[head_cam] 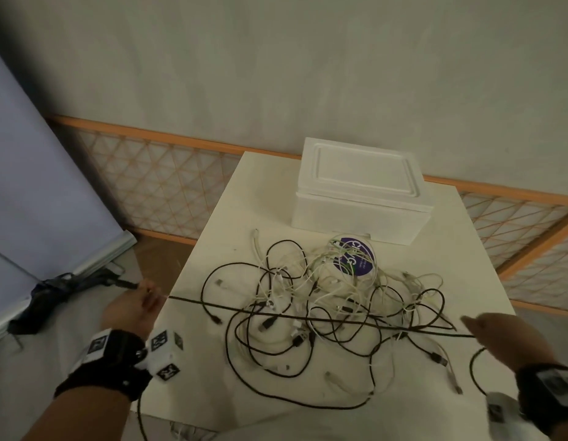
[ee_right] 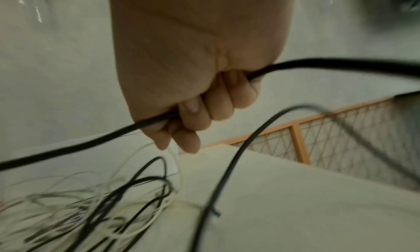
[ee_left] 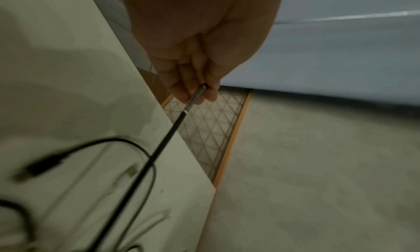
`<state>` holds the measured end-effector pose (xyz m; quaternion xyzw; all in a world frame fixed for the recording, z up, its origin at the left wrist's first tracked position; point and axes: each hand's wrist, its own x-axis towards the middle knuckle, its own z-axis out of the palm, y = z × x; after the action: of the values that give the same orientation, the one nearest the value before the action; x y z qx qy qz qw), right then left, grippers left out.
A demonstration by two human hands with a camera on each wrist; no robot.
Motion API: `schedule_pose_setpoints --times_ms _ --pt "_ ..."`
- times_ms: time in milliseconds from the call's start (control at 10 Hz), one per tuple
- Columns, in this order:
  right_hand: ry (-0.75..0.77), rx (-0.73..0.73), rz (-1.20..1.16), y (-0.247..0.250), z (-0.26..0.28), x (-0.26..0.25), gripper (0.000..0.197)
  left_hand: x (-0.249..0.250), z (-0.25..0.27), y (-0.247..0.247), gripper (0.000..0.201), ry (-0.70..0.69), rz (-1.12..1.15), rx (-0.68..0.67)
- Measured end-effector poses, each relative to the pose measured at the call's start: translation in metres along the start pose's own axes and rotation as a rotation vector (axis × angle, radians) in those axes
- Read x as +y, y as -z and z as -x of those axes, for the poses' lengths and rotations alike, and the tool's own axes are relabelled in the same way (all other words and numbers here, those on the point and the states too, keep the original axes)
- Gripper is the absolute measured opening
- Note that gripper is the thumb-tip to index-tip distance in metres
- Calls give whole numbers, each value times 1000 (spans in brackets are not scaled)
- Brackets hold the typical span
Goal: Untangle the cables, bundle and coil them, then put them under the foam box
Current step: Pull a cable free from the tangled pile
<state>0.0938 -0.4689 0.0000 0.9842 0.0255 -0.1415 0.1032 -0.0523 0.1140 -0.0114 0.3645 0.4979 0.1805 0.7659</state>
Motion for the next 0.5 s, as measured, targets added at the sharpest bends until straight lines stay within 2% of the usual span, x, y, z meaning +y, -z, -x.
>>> schedule_pose_setpoints --times_ms 100,200,300,400,500 --pt "67 201 287 -8 -27 43 52 -29 7 -4 20 57 -45 -89" --pt "35 156 287 35 -13 15 25 -52 25 -15 15 134 -99 -163" --pt "36 239 184 63 9 -63 15 -68 49 -26 7 141 -320 -322" --pt "488 150 -76 54 25 -166 22 -83 67 -38 8 129 -474 -451" --pt "849 -34 -69 33 53 -252 25 -94 73 -45 10 146 -543 -542"
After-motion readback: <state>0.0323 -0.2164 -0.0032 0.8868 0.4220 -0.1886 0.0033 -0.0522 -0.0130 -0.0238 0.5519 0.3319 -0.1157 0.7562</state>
